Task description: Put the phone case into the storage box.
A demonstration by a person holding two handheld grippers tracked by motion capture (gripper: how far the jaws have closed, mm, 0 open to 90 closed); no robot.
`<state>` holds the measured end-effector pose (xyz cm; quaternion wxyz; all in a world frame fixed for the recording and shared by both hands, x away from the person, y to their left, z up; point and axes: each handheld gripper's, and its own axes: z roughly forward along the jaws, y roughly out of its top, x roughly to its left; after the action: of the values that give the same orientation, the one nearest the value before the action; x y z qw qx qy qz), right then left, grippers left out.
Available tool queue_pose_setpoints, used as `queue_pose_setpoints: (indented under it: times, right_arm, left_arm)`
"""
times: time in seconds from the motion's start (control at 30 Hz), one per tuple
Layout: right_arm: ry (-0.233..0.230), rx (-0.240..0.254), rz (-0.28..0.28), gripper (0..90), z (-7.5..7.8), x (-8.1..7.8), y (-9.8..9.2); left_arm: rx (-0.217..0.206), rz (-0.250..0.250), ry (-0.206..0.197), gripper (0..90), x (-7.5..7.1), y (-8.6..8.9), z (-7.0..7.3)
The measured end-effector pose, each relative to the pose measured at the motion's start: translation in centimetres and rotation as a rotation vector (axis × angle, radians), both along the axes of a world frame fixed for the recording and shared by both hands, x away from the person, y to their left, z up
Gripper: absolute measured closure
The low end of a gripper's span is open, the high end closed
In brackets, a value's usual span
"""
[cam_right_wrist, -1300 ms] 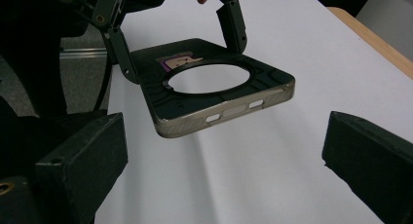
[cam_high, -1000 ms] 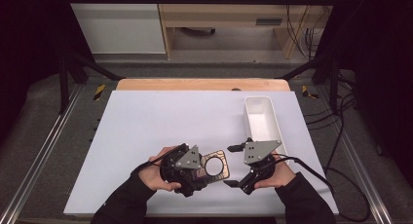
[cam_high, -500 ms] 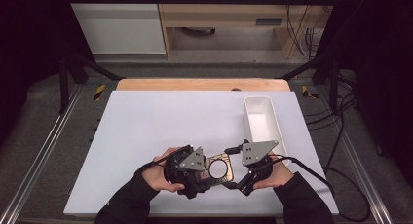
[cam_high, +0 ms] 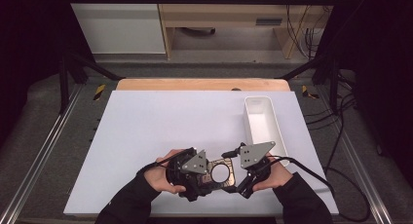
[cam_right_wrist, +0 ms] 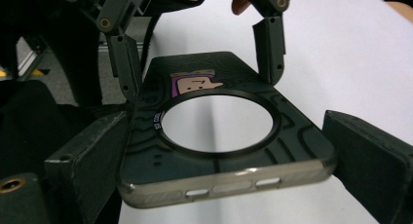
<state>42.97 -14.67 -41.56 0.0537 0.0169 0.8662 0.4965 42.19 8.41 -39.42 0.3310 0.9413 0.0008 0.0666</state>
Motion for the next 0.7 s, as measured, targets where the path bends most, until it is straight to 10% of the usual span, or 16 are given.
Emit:
queue_pose_setpoints:
  times: [0.7]
  right_arm:
    - [0.002,0.022,0.047,11.2,-0.07,0.14,-0.10]
  left_arm:
    - [-0.011,-0.014,-0.003,11.8,0.03,0.07,0.03]
